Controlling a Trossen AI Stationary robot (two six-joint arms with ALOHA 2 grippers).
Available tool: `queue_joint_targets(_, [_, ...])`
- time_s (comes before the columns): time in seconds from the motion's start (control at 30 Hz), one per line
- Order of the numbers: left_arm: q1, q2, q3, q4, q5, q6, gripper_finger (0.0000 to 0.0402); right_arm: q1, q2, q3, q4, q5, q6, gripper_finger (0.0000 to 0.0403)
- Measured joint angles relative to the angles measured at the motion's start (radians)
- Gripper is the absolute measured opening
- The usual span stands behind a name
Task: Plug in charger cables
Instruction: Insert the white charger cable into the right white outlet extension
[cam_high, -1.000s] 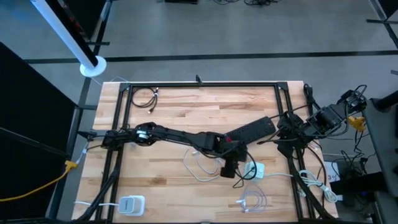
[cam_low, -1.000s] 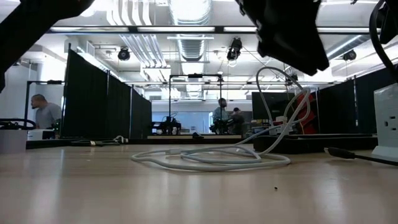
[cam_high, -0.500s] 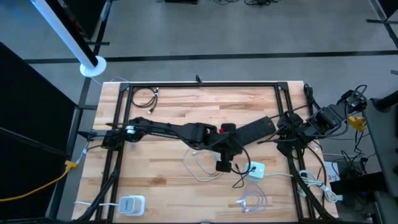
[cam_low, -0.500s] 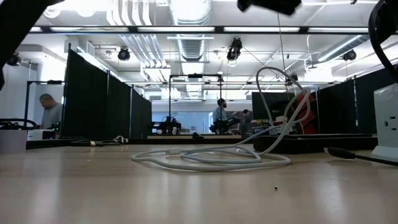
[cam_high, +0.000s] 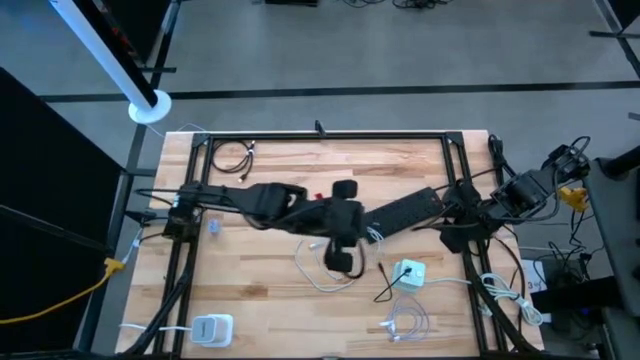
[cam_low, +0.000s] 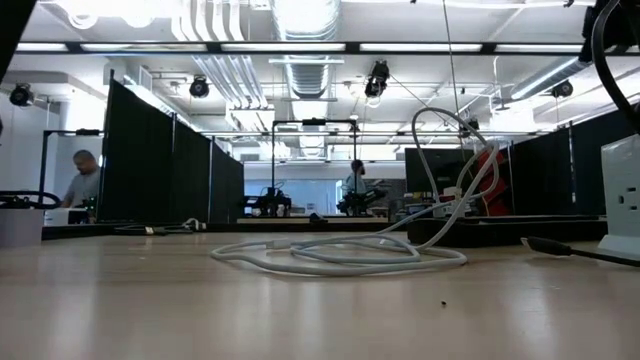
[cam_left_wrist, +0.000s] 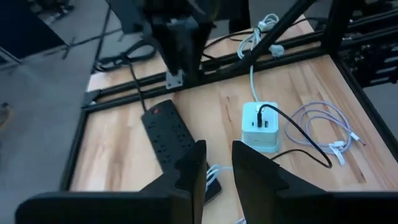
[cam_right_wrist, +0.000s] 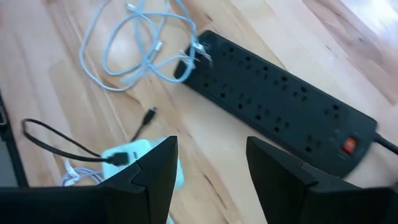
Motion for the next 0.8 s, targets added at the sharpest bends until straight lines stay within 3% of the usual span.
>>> queue_joint_targets(0.27, [-0.084, -0.054, -0.001, -0.093, -0.027, -0.076, 0.0063, 0.001, 0.117, 0.000, 0.111, -0.037, -0.053, 0.0175])
queue_joint_targets(0.53, [-0.164, -0.055, -0.002, -0.217, -0.127, -0.190, 0.0063, 0.025, 0.234, 0.000, 0.282, -0.304, -0.031, 0.0176])
queue_joint_targets(0.63, [-0.201, -0.057, -0.002, -0.299, -0.201, -0.272, 0.0063, 0.085, 0.266, 0.001, 0.378, -0.396, 0.040, 0.0174])
queue_joint_targets(0.8, [-0.280, -0.067, -0.002, -0.425, -0.342, -0.409, 0.0064, 0.237, 0.325, 0.045, 0.419, -0.394, 0.172, 0.0174])
